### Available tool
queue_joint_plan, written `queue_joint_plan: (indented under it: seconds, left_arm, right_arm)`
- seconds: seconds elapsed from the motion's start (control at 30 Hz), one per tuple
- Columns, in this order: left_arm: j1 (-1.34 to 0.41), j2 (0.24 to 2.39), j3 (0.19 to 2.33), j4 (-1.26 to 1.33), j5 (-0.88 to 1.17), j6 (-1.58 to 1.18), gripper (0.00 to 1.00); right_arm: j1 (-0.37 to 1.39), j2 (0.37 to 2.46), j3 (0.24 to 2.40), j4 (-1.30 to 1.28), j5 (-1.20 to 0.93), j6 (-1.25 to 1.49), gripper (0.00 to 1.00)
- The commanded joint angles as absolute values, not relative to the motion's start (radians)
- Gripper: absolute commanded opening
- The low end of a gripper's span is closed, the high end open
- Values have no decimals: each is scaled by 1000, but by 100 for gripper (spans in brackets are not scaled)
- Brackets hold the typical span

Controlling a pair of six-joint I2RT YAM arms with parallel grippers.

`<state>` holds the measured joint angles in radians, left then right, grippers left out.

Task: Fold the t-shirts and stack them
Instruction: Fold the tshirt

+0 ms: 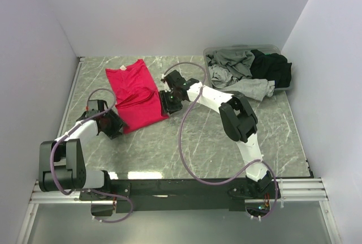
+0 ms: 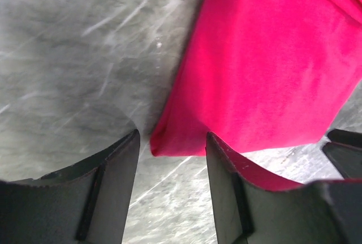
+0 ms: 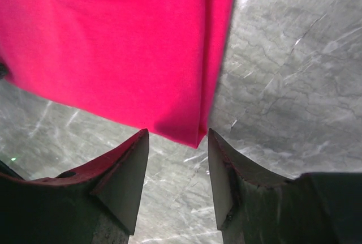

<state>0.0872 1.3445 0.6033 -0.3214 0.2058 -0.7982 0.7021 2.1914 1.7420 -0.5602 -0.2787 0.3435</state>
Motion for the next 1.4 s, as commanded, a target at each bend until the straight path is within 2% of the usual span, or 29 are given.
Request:
queue_joint_plan:
  seconds: [0.0,0.23,0.33,0.37,0.43,0.47,0.57,0.83,1.1,1.37]
  left_arm:
    - [71,1384,598,-304,210,-787,57]
    - [58,1436,611,-302,201,-778,50]
    - [57,1453,611,-293,198,-776,44]
    - [52,1457,609,-290,202,-776,42]
    - [48,1479,612,-294,198,-770,40]
    - [40,1485,614,-301,192,-769,40]
    - [23,1512,615,-304,189,-759,37]
    - [-75,1592,672,-354,152,-733,33]
    - [-132,1517,658,-472,110,-715,34]
    - [-218,1424,698,-613,152,-749,42]
  right_arm:
    - [716,2217,1747,-568,-281,345,52]
    - [727,2276,1793,-600,-272,337,47]
    - [727,2278,1789,-603,-267,344,35]
    - [727,2275,1776,-603,-267,345,25]
    - [727,2267,1763,-603,-264,347,17]
    - [727,2263,1750,-603,-264,348,10]
    - [726,2247,1720,-604,-252,356,4]
    - [724,2134,1531,-571,-245,416,1]
    - [727,1968,1267,-529,-241,486,0]
    - [790,1827,1045,-543,-221,563,0]
